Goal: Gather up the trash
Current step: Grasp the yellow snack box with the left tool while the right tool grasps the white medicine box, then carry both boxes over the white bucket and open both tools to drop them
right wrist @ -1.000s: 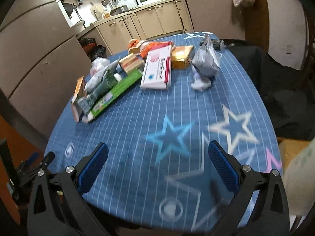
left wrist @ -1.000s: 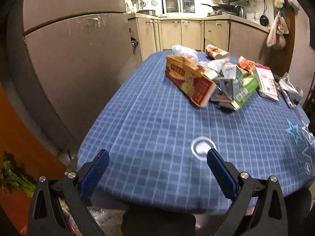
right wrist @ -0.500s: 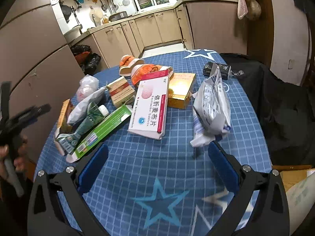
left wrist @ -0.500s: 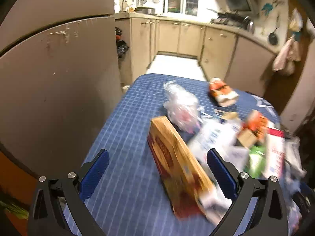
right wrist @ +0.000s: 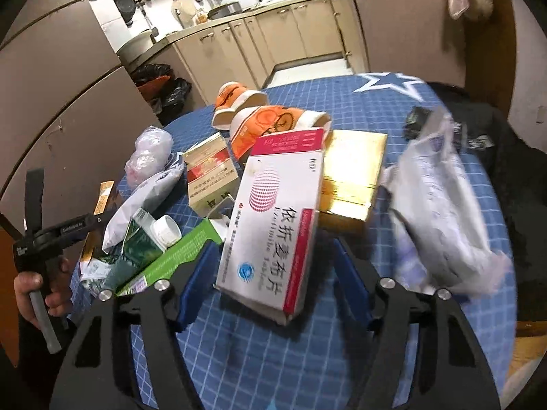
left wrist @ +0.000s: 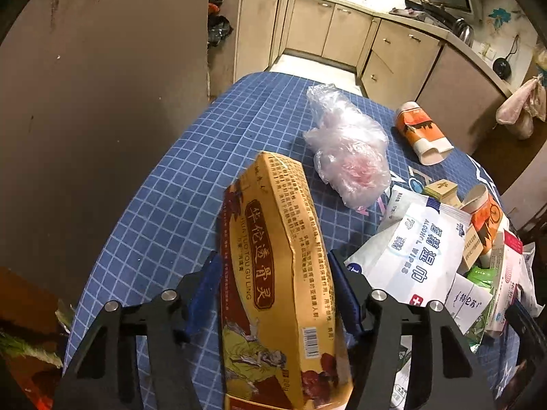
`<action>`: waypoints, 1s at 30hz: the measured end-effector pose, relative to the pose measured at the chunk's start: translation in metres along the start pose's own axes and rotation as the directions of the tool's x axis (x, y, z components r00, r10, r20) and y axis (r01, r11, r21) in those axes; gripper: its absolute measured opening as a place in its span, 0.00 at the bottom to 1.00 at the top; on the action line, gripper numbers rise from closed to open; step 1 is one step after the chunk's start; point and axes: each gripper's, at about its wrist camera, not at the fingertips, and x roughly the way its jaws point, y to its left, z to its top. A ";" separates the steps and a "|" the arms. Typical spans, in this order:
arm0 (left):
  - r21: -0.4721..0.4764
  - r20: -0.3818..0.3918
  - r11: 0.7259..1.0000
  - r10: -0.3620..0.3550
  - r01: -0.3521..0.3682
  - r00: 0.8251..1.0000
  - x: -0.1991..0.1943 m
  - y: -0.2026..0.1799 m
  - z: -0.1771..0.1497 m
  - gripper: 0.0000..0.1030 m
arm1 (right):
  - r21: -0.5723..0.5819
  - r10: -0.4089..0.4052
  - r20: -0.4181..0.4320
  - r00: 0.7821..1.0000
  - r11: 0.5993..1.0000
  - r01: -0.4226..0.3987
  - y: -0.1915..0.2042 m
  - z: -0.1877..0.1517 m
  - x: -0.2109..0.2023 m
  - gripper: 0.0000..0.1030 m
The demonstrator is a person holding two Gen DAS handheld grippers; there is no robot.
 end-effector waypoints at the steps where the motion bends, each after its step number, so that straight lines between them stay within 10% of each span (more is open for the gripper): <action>1: 0.005 0.005 1.000 -0.001 0.001 1.000 -0.002 0.001 -0.001 0.60 | 0.005 0.006 -0.008 1.000 1.000 -0.006 0.000 0.001 0.005 0.61; 12: 0.053 0.073 0.998 -0.032 0.028 0.997 -0.033 0.014 -0.014 0.28 | 0.061 0.137 0.055 0.989 0.988 -0.140 0.001 -0.008 -0.016 0.17; 30: 0.105 0.177 0.993 -0.077 0.059 0.981 -0.127 0.011 -0.069 0.24 | 0.037 0.137 0.176 0.975 0.989 -0.146 0.027 -0.049 -0.102 0.12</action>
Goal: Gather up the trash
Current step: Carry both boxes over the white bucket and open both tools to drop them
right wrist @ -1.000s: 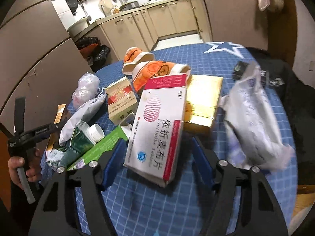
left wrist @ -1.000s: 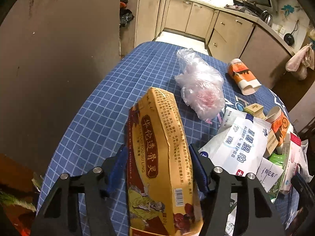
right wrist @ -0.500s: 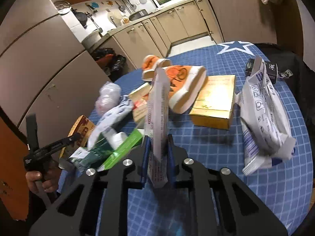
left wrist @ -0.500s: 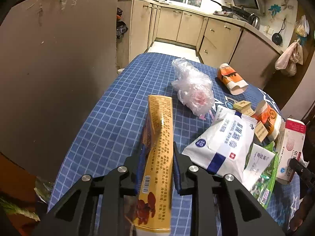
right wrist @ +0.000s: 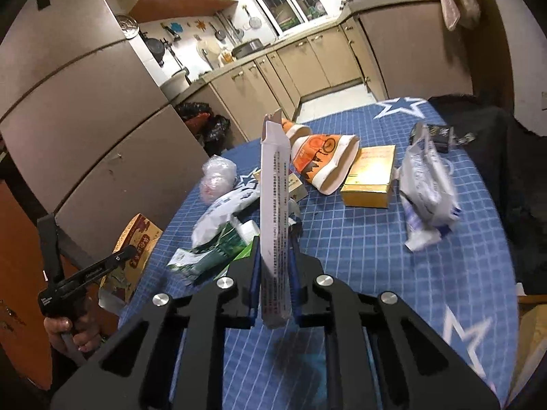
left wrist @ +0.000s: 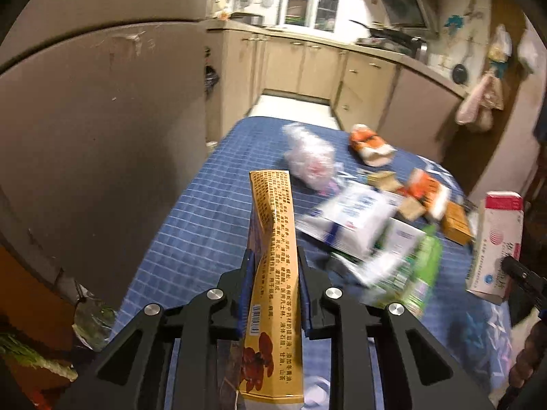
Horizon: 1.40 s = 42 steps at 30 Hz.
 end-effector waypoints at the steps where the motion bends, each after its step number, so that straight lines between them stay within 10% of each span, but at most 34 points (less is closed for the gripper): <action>1: 0.016 0.002 1.000 -0.022 0.022 1.000 -0.007 -0.009 -0.003 0.24 | -0.003 -0.004 0.009 1.000 1.000 0.004 0.002 -0.002 -0.008 0.12; 9: 0.146 -0.008 0.969 -0.201 0.200 0.979 -0.044 -0.093 -0.029 0.24 | -0.023 -0.075 0.091 0.993 0.997 0.077 0.010 -0.028 -0.084 0.12; 17: 0.321 -0.101 0.858 -0.390 0.401 0.915 -0.060 -0.215 -0.061 0.24 | 0.005 -0.246 0.196 0.949 0.968 0.250 -0.012 -0.057 -0.172 0.13; 26: 0.483 -0.199 0.652 -0.568 0.584 0.799 -0.083 -0.352 -0.094 0.24 | 0.111 -0.434 0.312 0.845 0.900 0.421 -0.054 -0.080 -0.268 0.13; 36: 0.560 -0.286 0.462 -0.672 0.688 0.684 -0.102 -0.487 -0.120 0.24 | 0.259 -0.663 0.358 0.658 0.747 0.612 -0.112 -0.110 -0.349 0.13; 42: 0.551 -0.340 0.343 -0.740 0.761 0.580 -0.114 -0.553 -0.136 0.24 | 0.298 -0.734 0.305 0.607 0.679 0.672 -0.153 -0.118 -0.361 0.13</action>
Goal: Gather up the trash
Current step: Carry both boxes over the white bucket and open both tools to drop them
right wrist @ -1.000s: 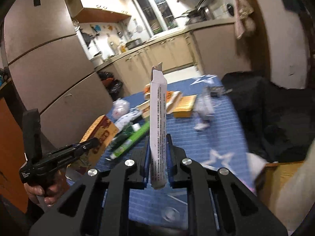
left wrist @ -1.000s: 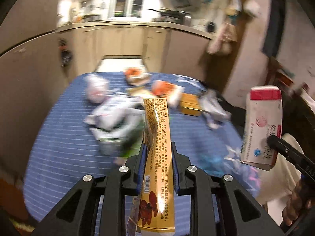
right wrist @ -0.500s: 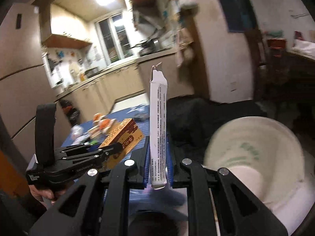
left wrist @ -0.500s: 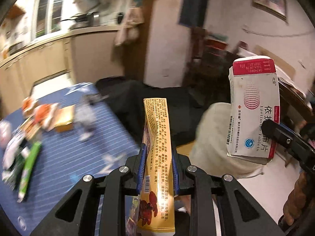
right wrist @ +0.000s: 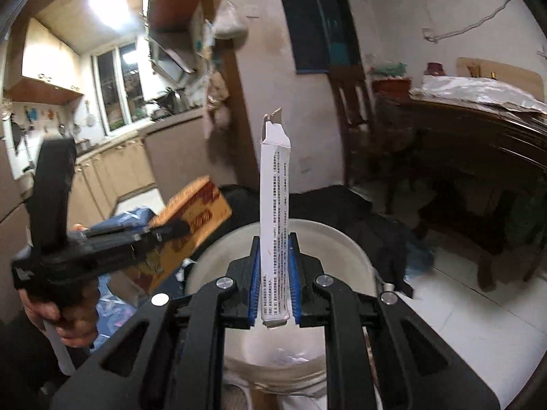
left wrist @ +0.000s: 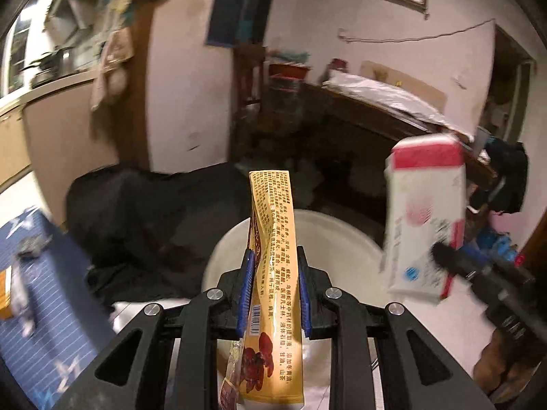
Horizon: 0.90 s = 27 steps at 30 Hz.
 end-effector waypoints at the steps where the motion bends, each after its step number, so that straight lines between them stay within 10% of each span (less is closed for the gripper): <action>1: 0.005 -0.001 1.000 -0.029 0.029 1.000 0.009 -0.004 0.003 0.24 | 0.004 -0.017 -0.014 1.000 1.000 0.017 -0.006 -0.001 0.006 0.13; 20: 0.038 -0.010 0.999 0.000 0.000 1.000 0.056 -0.028 0.006 0.24 | 0.017 -0.075 -0.098 0.992 0.997 0.078 -0.028 -0.005 0.045 0.14; 27: 0.071 0.024 0.996 0.052 -0.054 0.998 0.049 -0.033 0.009 0.43 | 0.007 -0.082 -0.107 0.991 0.997 0.083 -0.025 -0.008 0.044 0.33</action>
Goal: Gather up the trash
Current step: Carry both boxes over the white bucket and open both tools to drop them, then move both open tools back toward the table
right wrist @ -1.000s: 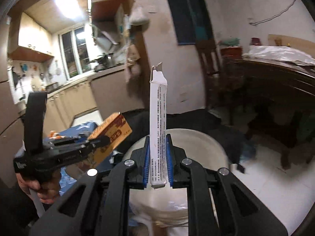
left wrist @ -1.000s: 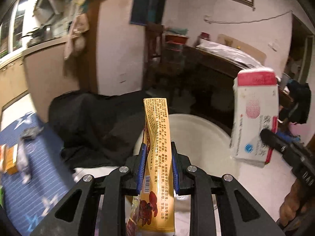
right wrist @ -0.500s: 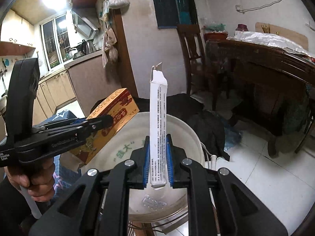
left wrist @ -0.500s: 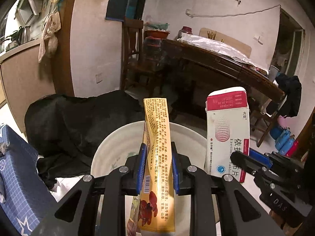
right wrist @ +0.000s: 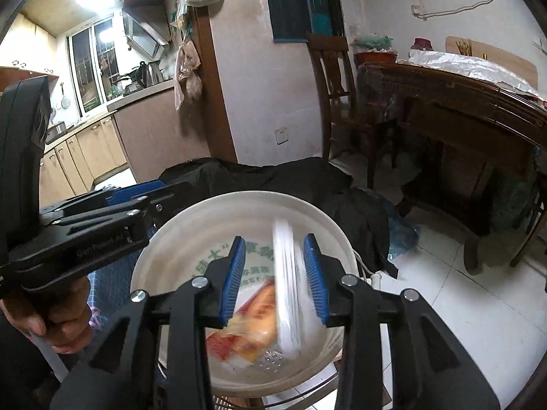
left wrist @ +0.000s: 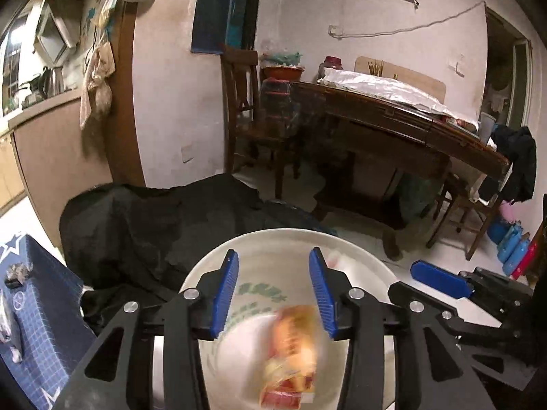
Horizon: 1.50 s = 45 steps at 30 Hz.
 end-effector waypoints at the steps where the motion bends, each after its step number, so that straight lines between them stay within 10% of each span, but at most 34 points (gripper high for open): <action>1: 0.006 -0.002 1.000 0.009 -0.009 1.000 -0.001 -0.001 -0.001 0.43 | 0.005 0.003 0.000 1.000 1.000 -0.003 0.000 -0.001 -0.001 0.33; 22: 0.013 0.042 0.981 0.194 -0.195 0.980 -0.036 0.021 -0.007 0.43 | -0.030 0.041 0.014 0.999 0.999 -0.040 0.029 0.000 -0.017 0.33; 30: 0.006 0.047 0.948 0.318 -0.319 0.947 -0.063 0.046 -0.025 0.43 | -0.090 0.086 0.030 0.996 0.993 -0.083 0.064 0.002 -0.024 0.33; 37: -0.040 0.039 0.908 0.418 -0.417 0.908 -0.106 0.090 -0.064 0.62 | -0.143 0.190 0.041 0.981 0.973 -0.183 0.111 -0.003 -0.030 0.65; 45: -0.132 -0.092 0.828 0.537 -0.545 0.839 -0.169 0.171 -0.136 0.63 | -0.238 0.401 -0.059 0.914 0.884 -0.403 0.197 -0.023 -0.019 0.85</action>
